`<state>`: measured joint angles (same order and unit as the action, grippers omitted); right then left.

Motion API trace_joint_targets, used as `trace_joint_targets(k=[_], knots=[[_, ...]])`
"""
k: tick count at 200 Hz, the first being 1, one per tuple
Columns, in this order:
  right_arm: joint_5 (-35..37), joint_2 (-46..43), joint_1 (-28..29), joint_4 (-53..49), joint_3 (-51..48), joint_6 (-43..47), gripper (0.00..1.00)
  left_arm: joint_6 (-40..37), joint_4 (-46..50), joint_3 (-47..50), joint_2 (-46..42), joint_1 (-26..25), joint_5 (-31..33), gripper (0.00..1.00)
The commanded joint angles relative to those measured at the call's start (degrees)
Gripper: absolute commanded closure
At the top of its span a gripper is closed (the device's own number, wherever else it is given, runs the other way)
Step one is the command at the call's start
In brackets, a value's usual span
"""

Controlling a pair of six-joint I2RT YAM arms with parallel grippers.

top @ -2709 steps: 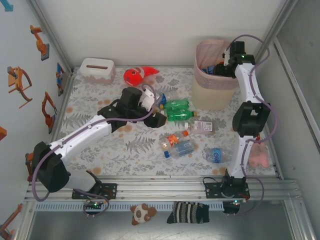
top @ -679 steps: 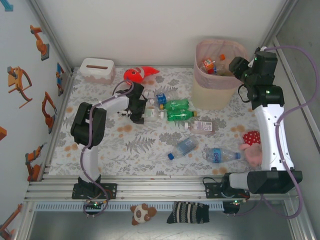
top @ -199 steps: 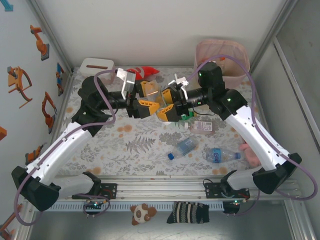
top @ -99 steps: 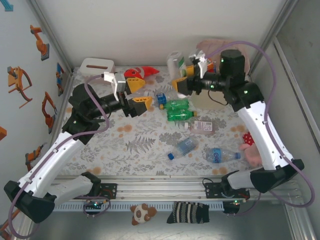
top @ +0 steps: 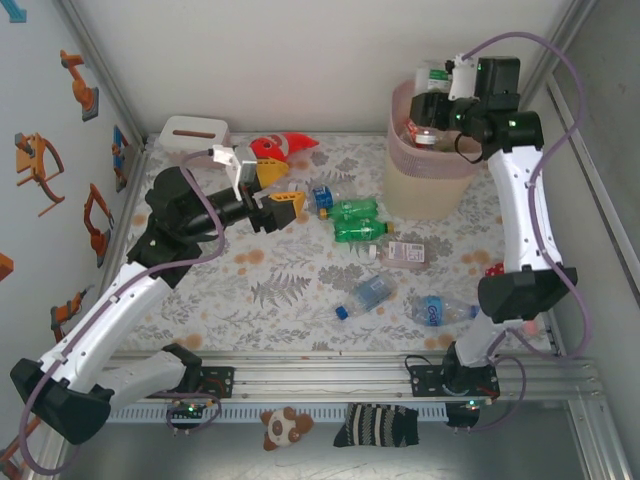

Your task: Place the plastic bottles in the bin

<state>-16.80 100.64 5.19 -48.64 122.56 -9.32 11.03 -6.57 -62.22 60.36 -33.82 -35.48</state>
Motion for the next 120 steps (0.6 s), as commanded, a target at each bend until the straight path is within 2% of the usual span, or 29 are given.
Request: trace_joint_targets(k=[1,60,120], knots=[[6.92,3.29,-2.01,-5.38,5.42,-1.83,0.47,-1.18,0.63,0.10,0.50,0.25,0.41,0.18],[12.09,12.53,-5.15,-9.58,11.94,1.60,0.47,-1.14,0.99,0.18,1.27,0.55,1.21,0.18],[19.38,17.10,-5.19,-15.30,10.38,4.62,0.47,-0.92,2.63,-0.35,3.17,0.82,3.44,0.19]])
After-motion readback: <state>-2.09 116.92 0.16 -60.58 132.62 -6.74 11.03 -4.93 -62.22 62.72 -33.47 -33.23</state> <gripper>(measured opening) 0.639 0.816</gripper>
